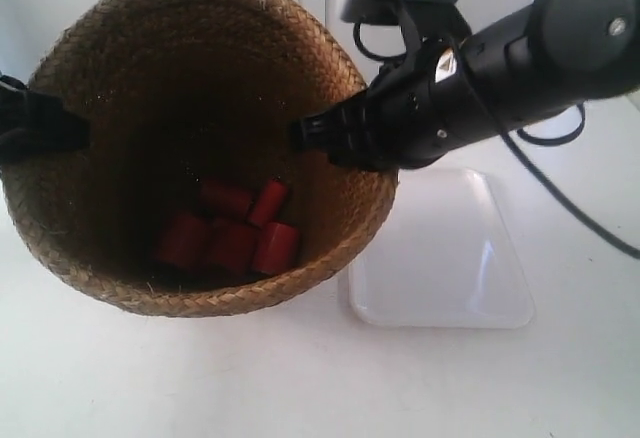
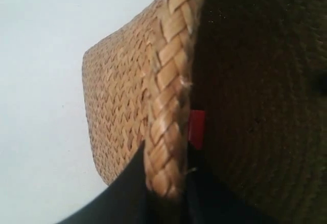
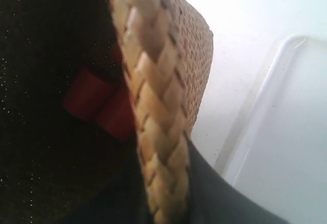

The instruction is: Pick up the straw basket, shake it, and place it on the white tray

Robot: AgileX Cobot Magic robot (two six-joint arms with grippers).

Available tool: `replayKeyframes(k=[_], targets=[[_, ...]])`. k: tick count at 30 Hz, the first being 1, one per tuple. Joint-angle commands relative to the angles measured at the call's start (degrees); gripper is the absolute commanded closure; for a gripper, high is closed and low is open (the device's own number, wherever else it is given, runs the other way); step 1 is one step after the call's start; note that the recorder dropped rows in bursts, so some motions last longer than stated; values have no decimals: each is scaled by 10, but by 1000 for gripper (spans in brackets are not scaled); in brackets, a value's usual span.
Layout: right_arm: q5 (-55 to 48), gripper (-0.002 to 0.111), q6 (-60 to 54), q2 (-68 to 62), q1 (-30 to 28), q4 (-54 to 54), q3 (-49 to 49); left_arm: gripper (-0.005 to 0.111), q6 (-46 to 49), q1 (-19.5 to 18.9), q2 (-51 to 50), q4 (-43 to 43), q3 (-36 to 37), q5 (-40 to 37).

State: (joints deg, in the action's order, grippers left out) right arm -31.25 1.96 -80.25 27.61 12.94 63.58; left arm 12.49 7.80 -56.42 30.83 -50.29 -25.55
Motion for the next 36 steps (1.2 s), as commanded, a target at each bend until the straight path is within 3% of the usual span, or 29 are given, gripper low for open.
replayKeyframes(k=[1,2,4,6,15,25,26,27,29,30,31,33,35,36], targets=[[16,108,-40,100,33,-16,34,107,73,9,65,27,-63,-28],[72,108,-20,92,38,-36,-4,107,66,9,55,18,-33,-15],[46,108,17,42,23,-40,-27,107,1,-3,29,8,4,-5],[1,108,14,27,27,-27,-19,107,15,-5,31,9,4,-2],[11,108,-3,41,37,-25,-22,107,36,-5,44,-7,-14,-30],[42,108,-3,1,37,-25,-37,107,28,-5,30,-12,-4,-9],[21,108,-3,1,37,-25,-24,107,28,-5,30,-15,-11,-12],[-67,108,-5,25,37,-25,42,107,23,-5,44,-6,-63,-60],[-83,108,-20,102,59,-11,127,107,32,-2,82,48,-152,-113],[-41,108,-20,120,71,-31,119,107,49,-2,87,42,-147,-110],[31,108,34,96,83,-99,56,107,22,-8,67,-14,-78,-90],[-80,108,56,15,68,-97,41,107,-60,-17,34,-45,-35,-84],[-54,108,28,9,78,-61,41,107,21,-17,41,7,-40,-63],[-41,108,28,12,78,-63,42,107,13,-18,44,-3,-44,-56]])
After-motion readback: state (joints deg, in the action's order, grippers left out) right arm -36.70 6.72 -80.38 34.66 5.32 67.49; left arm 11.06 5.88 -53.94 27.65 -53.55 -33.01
